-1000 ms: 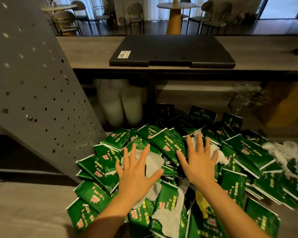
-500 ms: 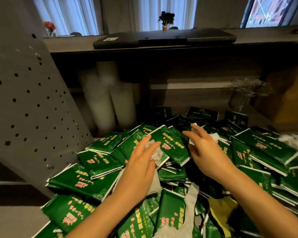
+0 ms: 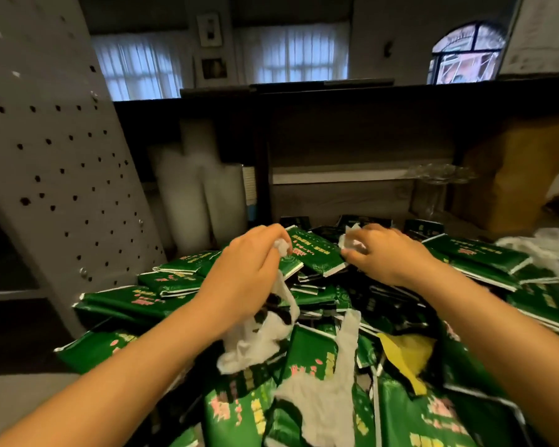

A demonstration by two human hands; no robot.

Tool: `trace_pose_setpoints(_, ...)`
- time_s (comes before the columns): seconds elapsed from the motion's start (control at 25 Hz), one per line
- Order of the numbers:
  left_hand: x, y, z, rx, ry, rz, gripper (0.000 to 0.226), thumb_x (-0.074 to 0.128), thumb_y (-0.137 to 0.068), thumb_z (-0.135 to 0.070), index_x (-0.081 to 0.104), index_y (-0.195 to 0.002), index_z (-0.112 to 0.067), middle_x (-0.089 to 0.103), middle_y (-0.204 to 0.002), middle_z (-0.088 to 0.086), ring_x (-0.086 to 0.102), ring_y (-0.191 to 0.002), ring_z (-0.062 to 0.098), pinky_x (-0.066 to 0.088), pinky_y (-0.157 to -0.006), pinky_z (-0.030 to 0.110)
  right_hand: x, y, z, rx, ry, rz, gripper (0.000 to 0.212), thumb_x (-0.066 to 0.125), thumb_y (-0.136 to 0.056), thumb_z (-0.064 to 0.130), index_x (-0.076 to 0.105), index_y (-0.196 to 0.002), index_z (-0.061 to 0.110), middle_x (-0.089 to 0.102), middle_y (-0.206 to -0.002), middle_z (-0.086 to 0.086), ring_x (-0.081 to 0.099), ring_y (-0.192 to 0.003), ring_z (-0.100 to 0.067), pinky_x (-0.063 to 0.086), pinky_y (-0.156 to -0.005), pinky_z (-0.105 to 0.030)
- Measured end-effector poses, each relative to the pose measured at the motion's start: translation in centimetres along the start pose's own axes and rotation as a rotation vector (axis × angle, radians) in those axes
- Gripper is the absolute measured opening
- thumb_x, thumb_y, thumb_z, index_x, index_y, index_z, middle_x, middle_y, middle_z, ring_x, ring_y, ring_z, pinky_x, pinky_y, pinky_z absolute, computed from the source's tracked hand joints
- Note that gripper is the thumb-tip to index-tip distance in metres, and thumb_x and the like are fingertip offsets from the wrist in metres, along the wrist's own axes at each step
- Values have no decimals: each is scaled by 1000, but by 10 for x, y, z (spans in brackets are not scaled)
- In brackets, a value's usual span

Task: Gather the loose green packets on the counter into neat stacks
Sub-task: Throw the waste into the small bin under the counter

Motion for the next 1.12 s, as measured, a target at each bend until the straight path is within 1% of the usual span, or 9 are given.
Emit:
trace_pose_setpoints(0.16,-4,13,-6,-126,-7,96,23,40,-96,-41,46,-97,-18,47,-101,-1,47,-89,15,35,-76,30,-9,13,11,-89,-59,-93,32,50,-95,30,53,-124,18,52,-127,-11,51,-112,-32,45,-87,-39)
trace_pose_setpoints(0.32,-11,31,-24,-83,-117,254,57,72,-77,-35,33,-117,-22,31,-113,-4,43,-95,15,38,-72,22,-28,27,16,-87,-54,-181,22,53,-94,19,58,-115,13,55,-120,-13,55,-105,-33,43,-78,-36)
trace_pose_setpoints(0.52,-44,42,-44,26,-141,42,21,58,-88,-10,48,-101,-22,40,-102,-3,44,-90,16,33,-73,22,-58,54,28,-100,-181,-365,15,54,-92,15,57,-107,13,55,-115,-11,54,-101,-31,46,-80,-38)
trace_pose_setpoints(0.64,-61,54,-47,11,15,3,17,50,-90,-4,52,-89,-21,55,-102,2,59,-84,19,48,-68,21,-71,77,52,-193,-296,-405,12,56,-92,19,56,-103,14,54,-112,-6,52,-102,-24,43,-82,-33)
trace_pose_setpoints(0.72,-73,69,-45,-11,60,-4,20,46,-91,-3,55,-90,-21,60,-99,2,63,-80,20,47,-56,19,-77,97,73,-277,-351,-401,8,56,-92,22,55,-98,18,54,-106,-1,51,-99,-19,41,-79,-30)
trace_pose_setpoints(0.84,-93,101,-40,-20,63,-19,24,41,-93,-4,52,-92,-25,59,-91,2,67,-72,15,50,-62,37,-78,127,110,-410,-450,-332,4,59,-89,23,55,-89,22,58,-91,7,55,-89,-13,42,-72,-25)
trace_pose_setpoints(0.96,-115,141,-27,-49,35,-32,21,44,-93,-7,53,-88,-26,62,-80,5,65,-62,18,51,-66,42,-65,156,156,-522,-471,-252,6,62,-87,22,57,-85,23,58,-85,12,55,-82,-6,43,-71,-19)
trace_pose_setpoints(1.08,-136,188,-9,-112,-69,-40,5,54,-92,-28,51,-92,-24,59,-79,1,54,-69,19,43,-65,35,-49,186,203,-638,-468,-194,7,63,-86,20,57,-84,22,59,-82,11,53,-75,-3,40,-64,-13)
trace_pose_setpoints(1.12,-142,204,-3,-158,-98,-15,17,58,-89,-36,48,-96,-24,58,-80,0,52,-69,14,41,-63,31,-43,196,219,-673,-463,-167,7,63,-86,20,57,-84,22,59,-82,11,53,-73,-3,40,-63,-14)
Point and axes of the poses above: each hand's wrist, its own y-axis away from the middle knuckle, its own x-axis out of the palm, z = x × y, the point moved 7 cm from there along -y, towards the middle knuckle
